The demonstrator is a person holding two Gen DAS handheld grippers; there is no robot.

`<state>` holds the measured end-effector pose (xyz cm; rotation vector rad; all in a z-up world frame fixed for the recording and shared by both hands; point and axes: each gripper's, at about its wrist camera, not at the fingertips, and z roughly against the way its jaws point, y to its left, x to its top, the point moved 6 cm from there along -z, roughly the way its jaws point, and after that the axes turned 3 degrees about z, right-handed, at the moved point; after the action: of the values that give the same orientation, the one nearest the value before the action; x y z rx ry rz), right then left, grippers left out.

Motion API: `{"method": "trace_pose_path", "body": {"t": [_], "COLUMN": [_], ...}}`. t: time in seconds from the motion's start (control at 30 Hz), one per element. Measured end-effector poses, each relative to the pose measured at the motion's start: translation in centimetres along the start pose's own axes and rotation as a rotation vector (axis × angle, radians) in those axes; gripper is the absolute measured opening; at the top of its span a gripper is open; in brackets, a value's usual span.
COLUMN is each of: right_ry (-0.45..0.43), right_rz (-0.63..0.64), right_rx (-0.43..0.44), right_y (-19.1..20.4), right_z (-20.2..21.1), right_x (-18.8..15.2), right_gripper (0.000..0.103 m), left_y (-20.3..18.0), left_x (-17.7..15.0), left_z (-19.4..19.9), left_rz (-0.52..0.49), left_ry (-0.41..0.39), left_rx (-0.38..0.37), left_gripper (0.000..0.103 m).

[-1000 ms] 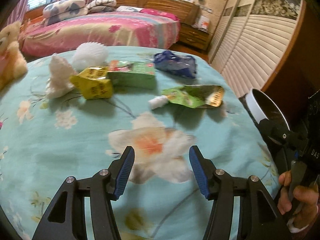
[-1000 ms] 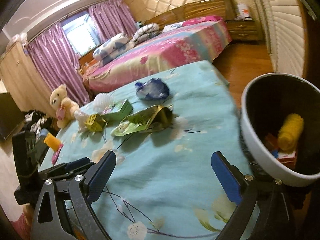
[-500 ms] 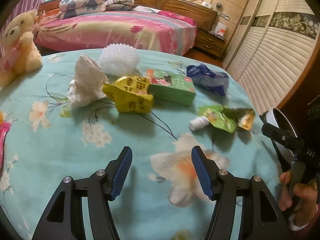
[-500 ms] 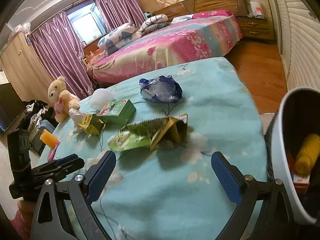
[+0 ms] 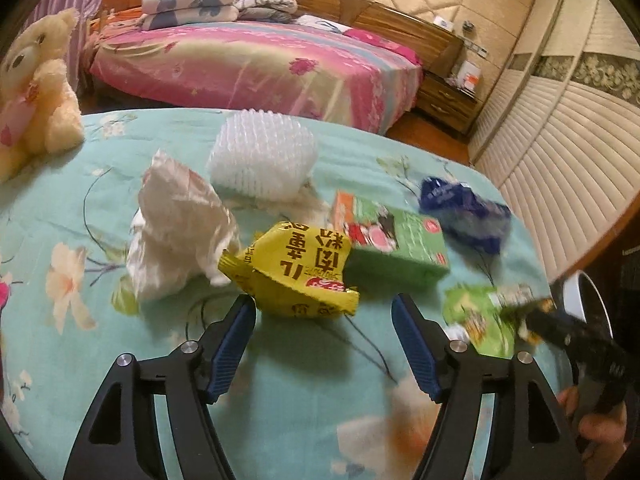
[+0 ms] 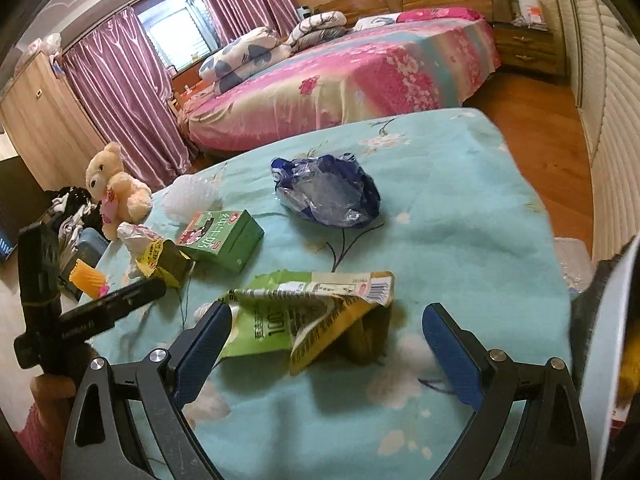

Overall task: Collect trash
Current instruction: 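Grasp the yellow snack bag with the left tool while the right tool grasps the green pouch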

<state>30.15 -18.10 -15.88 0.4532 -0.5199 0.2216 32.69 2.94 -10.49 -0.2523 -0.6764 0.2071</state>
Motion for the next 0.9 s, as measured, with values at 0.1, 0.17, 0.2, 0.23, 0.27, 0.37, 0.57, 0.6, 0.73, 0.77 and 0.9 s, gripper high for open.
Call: {"method": "trace_pose_path", "body": {"t": [0.1, 0.17, 0.2, 0.23, 0.27, 0.37, 0.57, 0.6, 0.73, 0.77, 0.9], "right_ry": [0.009, 0.012, 0.011, 0.015, 0.023, 0.016, -0.019, -0.026, -0.051, -0.058, -0.089], "right_rz": [0.01, 0.034, 0.041, 0.05, 0.054, 0.048, 0.031, 0.021, -0.027, -0.038, -0.064], "right_rx": [0.004, -0.011, -0.015, -0.026, -0.029, -0.023, -0.022, -0.022, -0.033, -0.04, -0.071], "right_y": [0.3, 0.7, 0.7, 0.8, 0.9, 1.0, 1.3, 1.3, 0.7, 0.5, 0.0], "right_z": [-0.6, -0.7, -0.5, -0.5, -0.5, -0.1, 1.6, 2.1, 3.5, 3.8, 5.3], "right_x": [-0.1, -0.2, -0.2, -0.4, -0.6, -1.1, -2.2, -2.6, -3.5, -3.6, -4.1], "right_gripper": [0.096, 0.09, 0.084, 0.069, 0.059, 0.047, 0.046, 0.046, 0.043, 0.043, 0.043], "left_y": [-0.1, -0.2, -0.3, -0.3, -0.4, -0.4, -0.9, -0.9, -1.3, -1.5, -2.1], "left_x": [0.2, 0.1, 0.0, -0.1, -0.2, -0.7, -1.7, -1.9, -2.2, -2.2, -1.8], "left_z": [-0.8, -1.2, -1.3, -1.3, -1.3, -1.4, 0.1, 0.4, 0.7, 0.7, 1.0], "left_rz": [0.002, -0.006, -0.01, -0.017, -0.028, -0.036, -0.066, -0.066, -0.067, -0.063, -0.063], "left_ry": [-0.013, -0.009, -0.009, -0.014, -0.017, 0.012, -0.012, -0.014, 0.002, 0.011, -0.009], "left_rx": [0.013, 0.01, 0.006, 0.008, 0.011, -0.016, -0.036, -0.041, -0.067, -0.079, -0.061], "left_gripper": [0.061, 0.048, 0.047, 0.044, 0.016, 0.001, 0.0, 0.0, 0.006, 0.011, 0.038]}}
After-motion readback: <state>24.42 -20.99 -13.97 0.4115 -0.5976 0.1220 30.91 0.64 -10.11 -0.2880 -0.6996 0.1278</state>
